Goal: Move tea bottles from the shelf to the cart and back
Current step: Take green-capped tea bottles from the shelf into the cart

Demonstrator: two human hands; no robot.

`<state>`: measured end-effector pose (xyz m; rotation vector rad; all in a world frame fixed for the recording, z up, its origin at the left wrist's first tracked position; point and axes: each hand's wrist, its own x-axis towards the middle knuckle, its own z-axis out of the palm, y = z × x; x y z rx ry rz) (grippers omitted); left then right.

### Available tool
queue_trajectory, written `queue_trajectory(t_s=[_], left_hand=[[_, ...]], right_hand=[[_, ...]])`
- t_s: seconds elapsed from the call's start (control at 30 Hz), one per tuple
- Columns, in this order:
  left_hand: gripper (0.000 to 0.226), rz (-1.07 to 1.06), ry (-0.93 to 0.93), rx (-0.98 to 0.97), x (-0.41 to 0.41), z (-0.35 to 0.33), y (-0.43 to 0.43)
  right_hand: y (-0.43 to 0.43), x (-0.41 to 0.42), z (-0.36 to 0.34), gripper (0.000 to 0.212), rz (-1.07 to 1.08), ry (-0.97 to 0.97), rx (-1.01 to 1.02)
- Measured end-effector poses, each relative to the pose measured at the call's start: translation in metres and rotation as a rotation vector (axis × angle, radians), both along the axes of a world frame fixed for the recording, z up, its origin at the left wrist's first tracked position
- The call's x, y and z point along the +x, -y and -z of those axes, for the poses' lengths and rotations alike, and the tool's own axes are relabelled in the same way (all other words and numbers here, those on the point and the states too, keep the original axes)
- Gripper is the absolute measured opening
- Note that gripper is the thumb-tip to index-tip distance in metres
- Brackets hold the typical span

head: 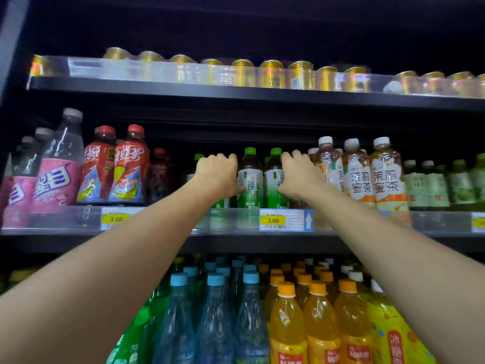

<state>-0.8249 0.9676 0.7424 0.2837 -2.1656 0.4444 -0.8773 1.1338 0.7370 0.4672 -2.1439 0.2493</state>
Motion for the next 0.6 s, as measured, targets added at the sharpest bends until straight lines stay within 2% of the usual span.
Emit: queue_trajectory(t_s=[0.2,0.43,0.6], left_hand=[[0.076,0.019,-0.025,-0.089,0.023,0.004,0.004],[0.071,0.018,-0.039,-0.084,0.061,0.016,-0.008],[0.076,-0.034,-0.028,-0.066,0.090,0.031,-0.015]], right_hand=[[-0.005,0.028,0.004,0.065,0.085,-0.054,0.121],[-0.013,0.060,0.013,0.067,-0.012,-0.080,0.126],[-0.014,0.080,0.028,0.067,-0.131,-0.078,0.137]])
